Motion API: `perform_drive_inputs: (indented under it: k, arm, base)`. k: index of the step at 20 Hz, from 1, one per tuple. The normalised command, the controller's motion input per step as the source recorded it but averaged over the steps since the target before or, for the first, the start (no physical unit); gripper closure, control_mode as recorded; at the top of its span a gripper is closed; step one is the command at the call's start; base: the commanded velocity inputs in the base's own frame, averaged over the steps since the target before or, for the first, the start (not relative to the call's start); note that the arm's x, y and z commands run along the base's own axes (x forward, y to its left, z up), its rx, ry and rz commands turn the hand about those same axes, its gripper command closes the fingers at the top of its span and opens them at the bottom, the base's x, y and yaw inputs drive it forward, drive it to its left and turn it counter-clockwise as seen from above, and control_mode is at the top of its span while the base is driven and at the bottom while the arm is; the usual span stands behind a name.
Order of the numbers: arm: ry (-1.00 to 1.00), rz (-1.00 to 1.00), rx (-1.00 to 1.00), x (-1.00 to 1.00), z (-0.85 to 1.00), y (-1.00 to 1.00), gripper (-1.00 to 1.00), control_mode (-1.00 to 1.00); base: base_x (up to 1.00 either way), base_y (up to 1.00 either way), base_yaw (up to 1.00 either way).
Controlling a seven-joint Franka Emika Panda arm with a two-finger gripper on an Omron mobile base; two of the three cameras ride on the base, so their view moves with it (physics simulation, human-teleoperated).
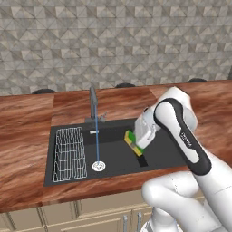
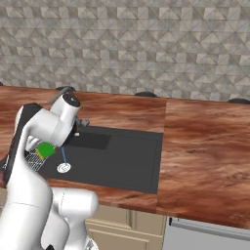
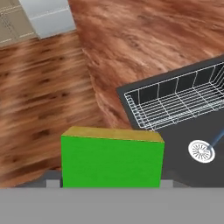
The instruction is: Soak the sponge with water for a few seconds and then drop it inside the sink.
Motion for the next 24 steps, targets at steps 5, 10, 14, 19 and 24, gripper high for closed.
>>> perform_drive_inputs:
  k: [5,10,14,19,24]
  arm:
    - [-0.18,0.0,0.1,0.15,-0.07,-0.04,1.0,-1.0]
    - [-0.05,0.0,0.02,0.27,0.0,0.0,1.0,-1.0]
    - [0.01,0.0,0.0,0.26,0.0,0.0,1.0,-1.0]
    - [0.06,0.0,0.0,0.44,0.0,-0.01,1.0,-1.0]
    - [0.01,0.0,0.0,0.47,0.0,-0.02,1.0,-1.0]
  base:
    - [0.0,0.0,0.0]
    - [0.0,0.0,0.0]
    - [0.0,0.0,0.0]
    - [0.0,0.0,0.0]
    - [0.0,0.0,0.0]
